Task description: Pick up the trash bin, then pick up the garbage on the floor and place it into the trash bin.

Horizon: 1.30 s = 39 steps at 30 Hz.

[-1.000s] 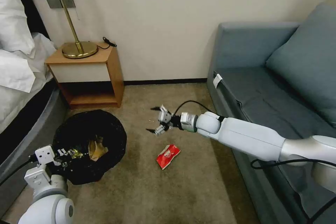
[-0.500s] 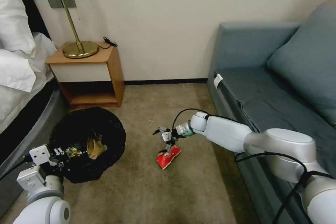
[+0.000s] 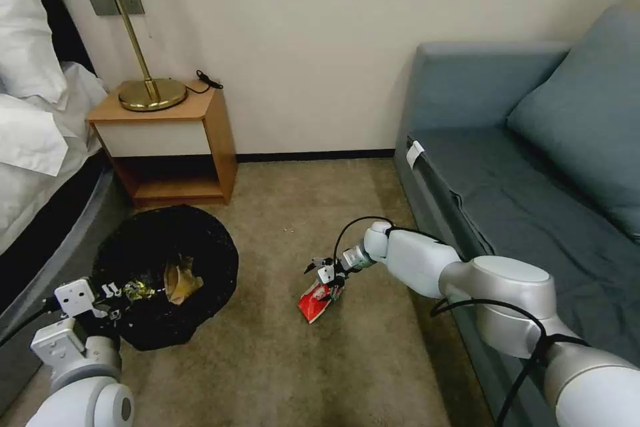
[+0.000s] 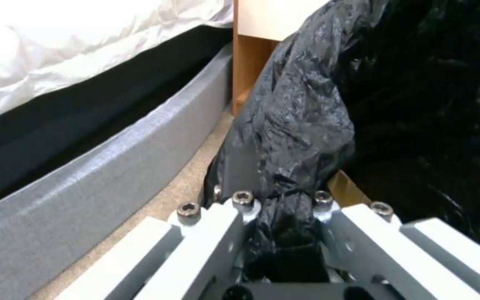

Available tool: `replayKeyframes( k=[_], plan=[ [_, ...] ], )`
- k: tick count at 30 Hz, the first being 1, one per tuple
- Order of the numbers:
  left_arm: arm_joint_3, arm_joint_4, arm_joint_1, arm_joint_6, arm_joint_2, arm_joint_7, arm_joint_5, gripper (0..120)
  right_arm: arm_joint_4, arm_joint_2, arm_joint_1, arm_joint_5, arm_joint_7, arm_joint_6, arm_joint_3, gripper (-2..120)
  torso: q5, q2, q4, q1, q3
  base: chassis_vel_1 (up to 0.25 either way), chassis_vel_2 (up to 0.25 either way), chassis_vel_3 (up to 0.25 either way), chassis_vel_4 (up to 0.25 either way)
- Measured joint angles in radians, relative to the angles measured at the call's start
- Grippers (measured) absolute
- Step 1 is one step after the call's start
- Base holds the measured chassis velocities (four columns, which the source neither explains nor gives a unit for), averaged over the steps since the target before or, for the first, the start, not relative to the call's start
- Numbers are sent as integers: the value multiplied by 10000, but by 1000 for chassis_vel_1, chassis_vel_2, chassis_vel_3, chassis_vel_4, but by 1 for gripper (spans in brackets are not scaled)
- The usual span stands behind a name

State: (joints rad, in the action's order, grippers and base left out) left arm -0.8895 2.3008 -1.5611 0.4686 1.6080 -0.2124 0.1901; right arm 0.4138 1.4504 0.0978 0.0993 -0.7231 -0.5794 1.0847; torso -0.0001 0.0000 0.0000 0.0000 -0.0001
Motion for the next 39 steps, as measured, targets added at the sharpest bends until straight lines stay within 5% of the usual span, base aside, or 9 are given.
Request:
replayKeyframes(
  k=[17, 39],
  plan=[
    [29, 0, -95, -159, 0, -4, 11, 3, -864, 633, 401, -534, 143, 96, -297, 93, 0, 0, 0, 0, 0, 0, 0, 0, 0],
    [40, 105, -277, -345, 0, -12, 23, 3, -1580, 974, 648, -844, 1638, 1003, -300, 93, 1, 0, 0, 0, 1, 0, 0, 0, 0]
  ],
)
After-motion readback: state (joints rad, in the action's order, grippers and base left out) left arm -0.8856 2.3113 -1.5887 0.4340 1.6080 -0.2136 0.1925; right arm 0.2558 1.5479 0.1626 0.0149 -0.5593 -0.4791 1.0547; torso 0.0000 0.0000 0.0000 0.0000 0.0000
